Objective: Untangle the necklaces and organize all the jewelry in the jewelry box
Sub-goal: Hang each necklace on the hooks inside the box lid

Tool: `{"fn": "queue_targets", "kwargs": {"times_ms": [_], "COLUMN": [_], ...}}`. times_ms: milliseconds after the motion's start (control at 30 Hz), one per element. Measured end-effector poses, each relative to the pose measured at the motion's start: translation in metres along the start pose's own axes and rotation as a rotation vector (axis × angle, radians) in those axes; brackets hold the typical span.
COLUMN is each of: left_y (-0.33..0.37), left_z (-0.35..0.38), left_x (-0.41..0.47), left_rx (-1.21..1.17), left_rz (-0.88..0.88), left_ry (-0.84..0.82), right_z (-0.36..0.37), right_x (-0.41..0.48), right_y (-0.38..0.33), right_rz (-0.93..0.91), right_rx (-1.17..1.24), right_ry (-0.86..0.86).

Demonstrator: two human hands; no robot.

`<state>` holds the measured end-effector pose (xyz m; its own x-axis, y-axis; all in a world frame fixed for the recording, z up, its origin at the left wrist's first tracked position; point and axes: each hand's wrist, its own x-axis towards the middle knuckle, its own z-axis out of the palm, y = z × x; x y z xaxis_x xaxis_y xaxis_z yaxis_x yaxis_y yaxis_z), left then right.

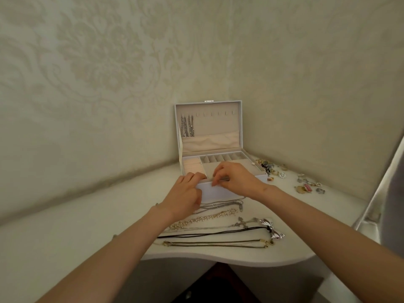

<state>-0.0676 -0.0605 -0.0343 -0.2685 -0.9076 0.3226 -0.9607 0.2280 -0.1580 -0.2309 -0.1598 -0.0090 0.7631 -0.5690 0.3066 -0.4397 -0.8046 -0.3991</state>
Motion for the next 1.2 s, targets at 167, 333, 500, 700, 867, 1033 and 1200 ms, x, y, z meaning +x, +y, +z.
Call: {"fn": "queue_targets", "kwargs": {"times_ms": [167,333,500,700,867,1033,1200], "left_y": [-0.005,-0.010,-0.032,-0.078,-0.077,-0.074,-0.069], "left_z": [-0.001,-0.007,-0.014,-0.015,-0.012,-0.012,-0.015], "left_x": [-0.001,-0.007,-0.021,-0.040,-0.044,-0.047,-0.044], "left_rx": [-0.074,-0.332,-0.334,-0.339,-0.377,-0.292,-0.325], "left_rz": [0.001,0.011,-0.336,-0.558,-0.546,-0.719,-0.674], "left_ry": [-0.055,0.089,0.380,-0.289,-0.391,-0.346,-0.269], "right_z": [-0.012,-0.020,-0.014,-0.002,0.012,0.020,0.026], "right_x": [-0.014,-0.033,-0.035,-0.019,-0.008,-0.003,0.000], "right_y": [0.007,0.014,0.013,-0.006,-0.027,-0.037,-0.049], "right_rz": [-0.041,0.020,0.020,-0.042,-0.104,-0.105,-0.058], "right_rx": [-0.153,-0.257,-0.242,-0.169,-0.138,-0.112,-0.023], "right_ry": [0.193,-0.021,-0.051,-0.015,-0.025,-0.050,-0.056]}}
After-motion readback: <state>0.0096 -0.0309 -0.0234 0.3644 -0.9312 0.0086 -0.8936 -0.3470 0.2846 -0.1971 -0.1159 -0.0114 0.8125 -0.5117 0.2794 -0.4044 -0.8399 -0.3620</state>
